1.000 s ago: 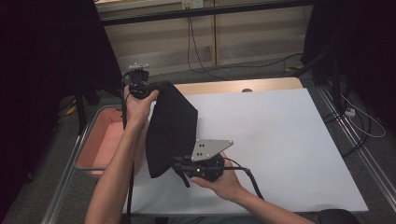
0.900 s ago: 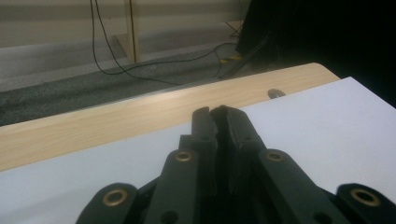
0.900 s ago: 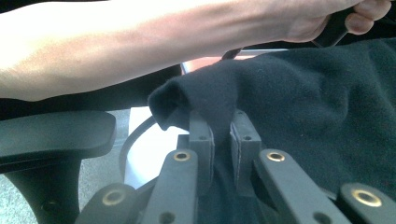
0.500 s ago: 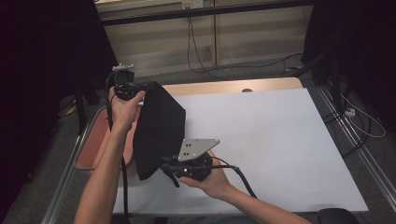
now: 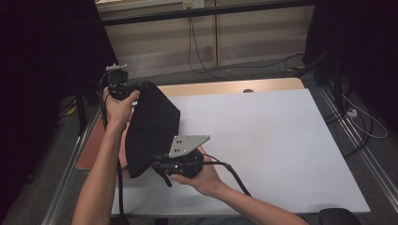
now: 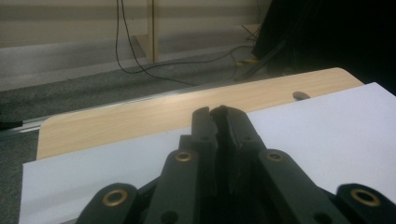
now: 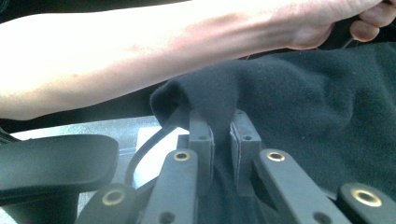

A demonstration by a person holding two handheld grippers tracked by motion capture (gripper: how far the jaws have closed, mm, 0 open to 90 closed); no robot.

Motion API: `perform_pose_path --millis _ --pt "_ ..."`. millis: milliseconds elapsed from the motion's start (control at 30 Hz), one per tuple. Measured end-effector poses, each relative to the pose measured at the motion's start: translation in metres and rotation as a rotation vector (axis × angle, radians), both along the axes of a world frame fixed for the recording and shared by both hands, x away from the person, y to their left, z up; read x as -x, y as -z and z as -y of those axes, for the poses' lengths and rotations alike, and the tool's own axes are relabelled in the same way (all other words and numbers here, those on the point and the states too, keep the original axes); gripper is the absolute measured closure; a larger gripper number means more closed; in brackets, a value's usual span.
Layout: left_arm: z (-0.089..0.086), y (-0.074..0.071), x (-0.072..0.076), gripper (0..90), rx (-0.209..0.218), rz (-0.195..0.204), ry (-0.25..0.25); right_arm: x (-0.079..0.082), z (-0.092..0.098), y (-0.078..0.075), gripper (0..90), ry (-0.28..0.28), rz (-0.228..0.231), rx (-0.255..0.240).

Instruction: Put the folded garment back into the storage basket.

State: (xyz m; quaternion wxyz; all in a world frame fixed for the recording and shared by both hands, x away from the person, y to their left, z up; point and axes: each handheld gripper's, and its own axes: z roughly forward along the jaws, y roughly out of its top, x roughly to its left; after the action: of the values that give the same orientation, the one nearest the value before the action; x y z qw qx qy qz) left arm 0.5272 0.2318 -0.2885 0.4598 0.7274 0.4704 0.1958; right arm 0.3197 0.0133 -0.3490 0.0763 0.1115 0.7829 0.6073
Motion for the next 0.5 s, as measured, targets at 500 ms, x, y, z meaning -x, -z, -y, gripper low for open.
perform_pose_path --millis 500 --pt "-0.025 -0.017 -0.004 83.0 -0.001 0.052 -0.03 -0.013 -0.025 -0.008 82.5 -0.025 -0.002 -0.019"
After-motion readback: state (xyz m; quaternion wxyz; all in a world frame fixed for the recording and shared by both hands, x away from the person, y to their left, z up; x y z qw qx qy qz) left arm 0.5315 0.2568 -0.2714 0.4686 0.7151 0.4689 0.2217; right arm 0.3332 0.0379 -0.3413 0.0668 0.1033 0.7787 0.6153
